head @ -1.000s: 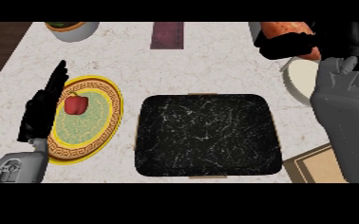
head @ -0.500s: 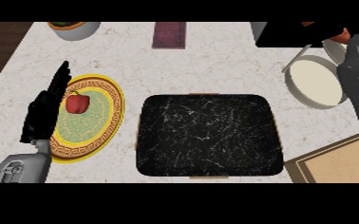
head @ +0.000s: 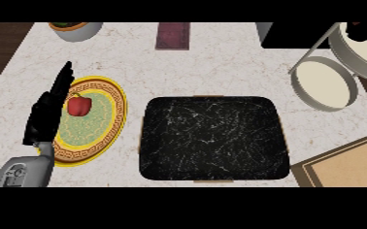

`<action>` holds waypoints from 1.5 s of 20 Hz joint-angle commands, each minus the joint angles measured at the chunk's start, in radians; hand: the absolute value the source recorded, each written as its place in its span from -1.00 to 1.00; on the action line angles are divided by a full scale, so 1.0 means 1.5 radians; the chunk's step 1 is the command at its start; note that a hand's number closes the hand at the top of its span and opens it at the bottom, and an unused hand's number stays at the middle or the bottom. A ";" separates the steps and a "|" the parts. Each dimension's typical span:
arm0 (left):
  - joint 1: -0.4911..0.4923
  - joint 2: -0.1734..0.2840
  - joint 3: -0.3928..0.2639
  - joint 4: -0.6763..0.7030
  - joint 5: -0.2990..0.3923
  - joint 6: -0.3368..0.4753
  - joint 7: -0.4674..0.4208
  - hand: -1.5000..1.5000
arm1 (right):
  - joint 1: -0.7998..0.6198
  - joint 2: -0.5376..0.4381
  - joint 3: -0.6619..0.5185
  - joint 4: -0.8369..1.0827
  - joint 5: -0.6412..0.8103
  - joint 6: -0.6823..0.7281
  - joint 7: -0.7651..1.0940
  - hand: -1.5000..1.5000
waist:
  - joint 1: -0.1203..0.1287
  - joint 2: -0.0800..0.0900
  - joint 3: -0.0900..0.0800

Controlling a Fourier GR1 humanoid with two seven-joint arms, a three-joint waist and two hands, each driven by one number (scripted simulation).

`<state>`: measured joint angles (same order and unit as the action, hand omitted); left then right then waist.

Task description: Pick the sweet potato from the tray and place it in the tiered basket

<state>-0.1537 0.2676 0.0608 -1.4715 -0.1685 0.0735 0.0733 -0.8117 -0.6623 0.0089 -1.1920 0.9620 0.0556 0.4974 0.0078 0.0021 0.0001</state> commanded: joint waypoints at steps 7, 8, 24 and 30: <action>-0.035 -0.002 0.015 0.027 -0.006 -0.007 0.005 0.00 | -0.020 0.006 -0.077 0.195 -0.053 -0.037 -0.179 1.00 | 0.005 0.003 0.000; -0.030 -0.005 0.014 0.041 -0.004 -0.013 -0.017 0.00 | -0.009 0.016 -0.079 0.190 -0.056 -0.042 -0.184 1.00 | 0.002 0.002 0.000; 0.020 -0.018 0.009 -0.007 -0.015 -0.014 -0.009 0.00 | 0.022 0.044 -0.240 0.244 -0.206 -0.091 -0.228 -1.00 | 0.002 0.000 0.000; 0.018 -0.019 0.025 0.022 -0.013 -0.013 -0.033 0.00 | 0.065 0.016 -0.279 0.109 -0.255 -0.088 -0.212 -1.00 | -0.011 -0.003 -0.001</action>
<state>-0.1448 0.2480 0.0883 -1.4801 -0.1928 0.0558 0.0752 -0.7473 -0.6317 -0.3808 -0.9233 0.6139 -0.0618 0.1551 0.0003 -0.0022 -0.0005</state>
